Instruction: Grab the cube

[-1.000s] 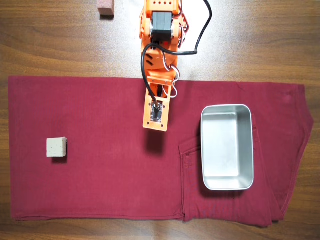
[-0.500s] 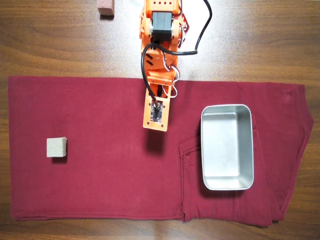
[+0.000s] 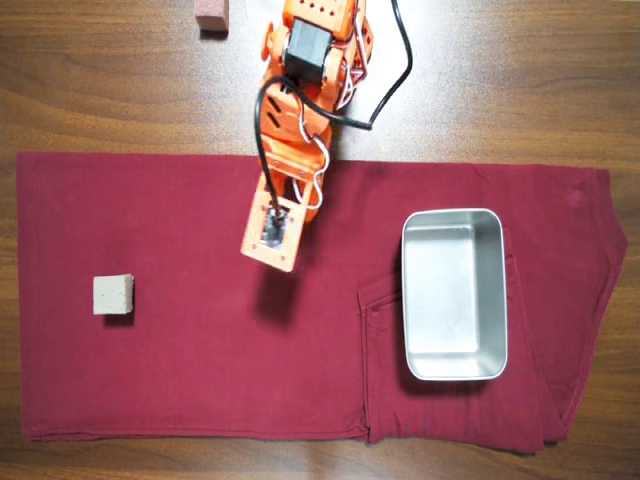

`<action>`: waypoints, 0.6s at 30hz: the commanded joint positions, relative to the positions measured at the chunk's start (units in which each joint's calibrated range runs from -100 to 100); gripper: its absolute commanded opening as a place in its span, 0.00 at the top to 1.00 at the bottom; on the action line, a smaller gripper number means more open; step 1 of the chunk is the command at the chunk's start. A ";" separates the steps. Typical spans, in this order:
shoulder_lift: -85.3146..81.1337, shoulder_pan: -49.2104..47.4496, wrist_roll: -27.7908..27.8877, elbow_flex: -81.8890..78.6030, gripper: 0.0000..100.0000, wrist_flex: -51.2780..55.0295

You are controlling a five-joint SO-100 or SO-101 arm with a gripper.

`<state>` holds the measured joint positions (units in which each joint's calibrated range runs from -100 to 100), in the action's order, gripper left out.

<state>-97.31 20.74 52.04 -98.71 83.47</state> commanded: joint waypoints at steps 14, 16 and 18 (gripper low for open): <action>83.86 32.24 -2.93 86.38 0.67 3.34; 92.74 35.69 -2.83 92.38 0.66 0.02; 101.53 38.00 -3.32 101.03 0.65 -1.64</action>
<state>-3.12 56.13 49.16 -8.20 84.04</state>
